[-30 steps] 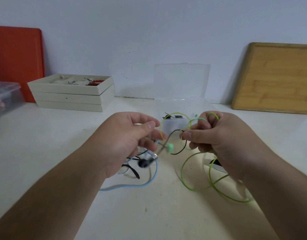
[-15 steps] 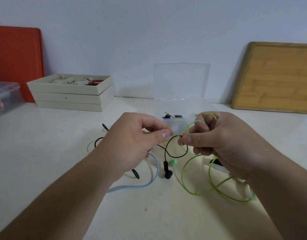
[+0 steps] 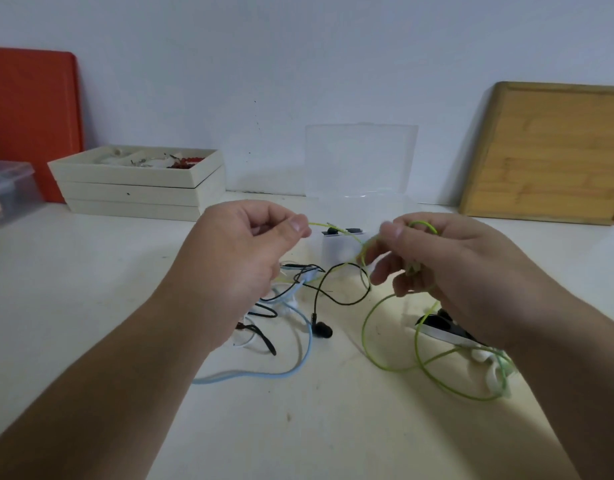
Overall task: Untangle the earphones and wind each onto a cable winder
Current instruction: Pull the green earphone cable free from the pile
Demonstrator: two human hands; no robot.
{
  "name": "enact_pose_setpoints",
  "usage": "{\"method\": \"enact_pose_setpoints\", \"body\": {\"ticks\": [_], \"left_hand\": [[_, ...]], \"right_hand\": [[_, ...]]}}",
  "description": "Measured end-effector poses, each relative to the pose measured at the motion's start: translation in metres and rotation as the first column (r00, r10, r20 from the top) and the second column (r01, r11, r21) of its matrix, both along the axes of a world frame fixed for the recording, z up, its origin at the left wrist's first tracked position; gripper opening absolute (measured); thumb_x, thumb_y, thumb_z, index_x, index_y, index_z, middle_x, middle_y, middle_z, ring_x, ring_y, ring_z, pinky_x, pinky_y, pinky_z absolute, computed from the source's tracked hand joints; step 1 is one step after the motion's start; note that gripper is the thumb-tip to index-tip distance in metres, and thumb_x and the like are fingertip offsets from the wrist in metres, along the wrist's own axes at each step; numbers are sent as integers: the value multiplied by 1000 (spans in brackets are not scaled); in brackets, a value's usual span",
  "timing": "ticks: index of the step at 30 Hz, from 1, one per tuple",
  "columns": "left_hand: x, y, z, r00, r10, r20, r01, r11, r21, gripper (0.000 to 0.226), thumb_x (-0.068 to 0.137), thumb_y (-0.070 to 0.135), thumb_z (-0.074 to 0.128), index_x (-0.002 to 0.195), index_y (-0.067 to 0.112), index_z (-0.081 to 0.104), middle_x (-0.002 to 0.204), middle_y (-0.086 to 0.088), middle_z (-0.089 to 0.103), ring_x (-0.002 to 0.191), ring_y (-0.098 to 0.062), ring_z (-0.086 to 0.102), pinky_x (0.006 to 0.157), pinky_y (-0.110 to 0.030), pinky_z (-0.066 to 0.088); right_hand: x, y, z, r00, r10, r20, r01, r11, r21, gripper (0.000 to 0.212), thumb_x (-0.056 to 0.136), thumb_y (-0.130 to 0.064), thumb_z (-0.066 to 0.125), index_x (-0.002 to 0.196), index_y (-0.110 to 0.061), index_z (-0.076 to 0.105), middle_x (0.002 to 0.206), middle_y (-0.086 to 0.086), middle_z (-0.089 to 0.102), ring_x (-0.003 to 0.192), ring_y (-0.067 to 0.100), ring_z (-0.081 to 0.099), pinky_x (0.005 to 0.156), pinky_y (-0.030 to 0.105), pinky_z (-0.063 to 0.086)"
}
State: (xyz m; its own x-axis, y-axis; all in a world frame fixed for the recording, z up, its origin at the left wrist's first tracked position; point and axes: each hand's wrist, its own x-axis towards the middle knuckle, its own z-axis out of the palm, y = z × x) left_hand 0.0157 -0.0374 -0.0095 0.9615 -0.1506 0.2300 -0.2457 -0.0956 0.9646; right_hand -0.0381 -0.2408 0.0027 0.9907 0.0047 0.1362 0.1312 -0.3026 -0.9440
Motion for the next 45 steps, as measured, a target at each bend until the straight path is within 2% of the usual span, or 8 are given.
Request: {"method": "enact_pose_setpoints", "body": {"ticks": [8,14,18,21,25,36,40,45], "left_hand": [[-5,-5,-6,950,63,306,-191,892,409,18,91,20,66,81,33,75,66,10,59,56,-8,51,57,-19,39],[-17,-9,-2,912,-389,128,349,902,252,33,103,9,47,121,26,70,132,21,62,124,13,51,99,-4,37],[-13,-8,-2,944,-198,264,146,968,204,23,90,46,61,91,28,74,88,8,73,80,-13,68,69,-23,53],[-17,-5,1,937,-164,309,99,971,216,39,61,55,81,71,21,66,60,6,56,49,-11,46,48,-21,39],[-20,-10,0,938,-146,315,31,939,342,19,67,29,90,67,22,72,54,8,58,45,-3,46,47,-18,41],[-15,-11,9,983,-168,-69,145,954,-263,17,94,-2,54,97,9,66,61,-3,63,74,-20,69,78,-32,57],[-13,-8,14,937,-305,-170,169,823,-543,32,78,5,59,110,9,56,63,-5,53,54,-18,56,50,-26,49],[-7,3,11,939,-294,-178,240,932,-272,55,60,-4,67,113,10,61,65,-5,56,48,-12,37,38,-18,28]], "right_hand": [[-3,2,3,981,195,-22,-196,979,-63,33,87,-34,55,61,-13,62,54,5,40,46,14,33,44,17,29],[-5,3,3,956,293,-24,-293,956,-23,34,89,-32,56,71,-7,70,53,0,33,45,9,29,42,13,27],[-5,4,3,971,237,2,-237,971,-11,33,89,-33,57,68,-10,71,54,5,31,47,13,27,43,17,26],[-4,4,2,982,188,29,-187,982,-37,38,98,-31,60,66,-12,70,56,9,32,50,18,27,45,23,25],[-5,4,3,993,112,44,-111,993,-32,40,99,-27,55,65,-11,69,54,8,34,50,20,26,45,25,21],[2,-4,-3,991,-132,-10,131,987,-96,27,91,-24,65,69,-8,71,48,-5,31,53,20,20,53,32,16],[5,-6,-5,986,-166,-10,165,983,-76,26,91,-24,65,70,-9,71,48,-6,34,50,18,22,51,30,18],[9,-8,-6,966,-251,59,254,965,-61,27,93,-28,65,70,-17,73,43,-10,36,46,16,27,53,31,22]]}}
